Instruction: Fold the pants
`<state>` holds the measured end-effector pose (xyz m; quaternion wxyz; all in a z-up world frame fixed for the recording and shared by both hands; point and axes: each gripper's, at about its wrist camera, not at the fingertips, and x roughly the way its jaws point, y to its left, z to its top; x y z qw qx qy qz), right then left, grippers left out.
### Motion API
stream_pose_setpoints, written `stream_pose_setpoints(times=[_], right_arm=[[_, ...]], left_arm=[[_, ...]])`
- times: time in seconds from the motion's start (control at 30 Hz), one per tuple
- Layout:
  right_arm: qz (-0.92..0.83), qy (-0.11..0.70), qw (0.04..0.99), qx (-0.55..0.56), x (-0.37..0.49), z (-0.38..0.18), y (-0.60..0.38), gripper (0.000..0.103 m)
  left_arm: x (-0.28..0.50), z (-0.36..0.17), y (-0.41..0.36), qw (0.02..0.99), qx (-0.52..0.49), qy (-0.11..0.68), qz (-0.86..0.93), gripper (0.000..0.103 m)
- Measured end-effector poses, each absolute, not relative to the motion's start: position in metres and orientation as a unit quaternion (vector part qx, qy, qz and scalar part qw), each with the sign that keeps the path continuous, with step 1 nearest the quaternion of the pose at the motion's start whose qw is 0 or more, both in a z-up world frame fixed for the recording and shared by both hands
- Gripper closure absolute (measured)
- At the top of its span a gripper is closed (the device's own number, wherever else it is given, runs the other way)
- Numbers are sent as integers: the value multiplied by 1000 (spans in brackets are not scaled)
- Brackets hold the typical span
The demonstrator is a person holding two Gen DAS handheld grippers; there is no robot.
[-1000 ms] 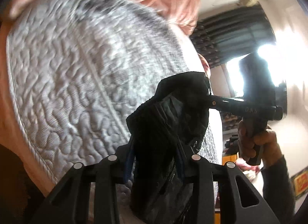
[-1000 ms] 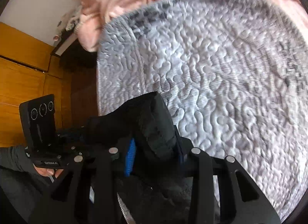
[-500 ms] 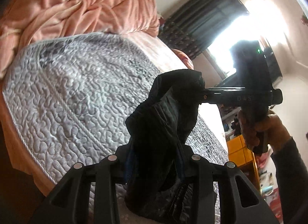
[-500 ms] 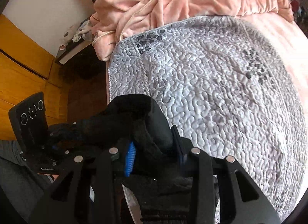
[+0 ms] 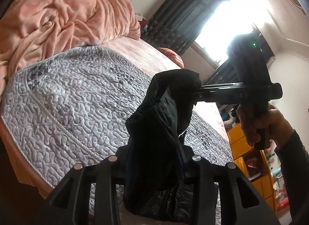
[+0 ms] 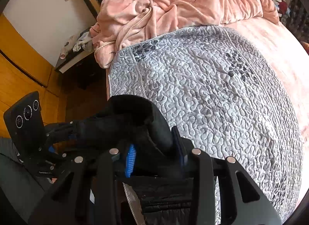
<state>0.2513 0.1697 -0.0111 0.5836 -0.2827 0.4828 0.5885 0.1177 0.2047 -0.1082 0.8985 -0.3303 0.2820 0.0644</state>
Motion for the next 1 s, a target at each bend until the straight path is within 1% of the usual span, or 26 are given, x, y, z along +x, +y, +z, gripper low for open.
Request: stream_pose_setpoints(times=[1.0], right_arm=[[565,452,646,-244,237,31,62,69]], left_arm=[[126,-61,113,928,-226,295,12,67]])
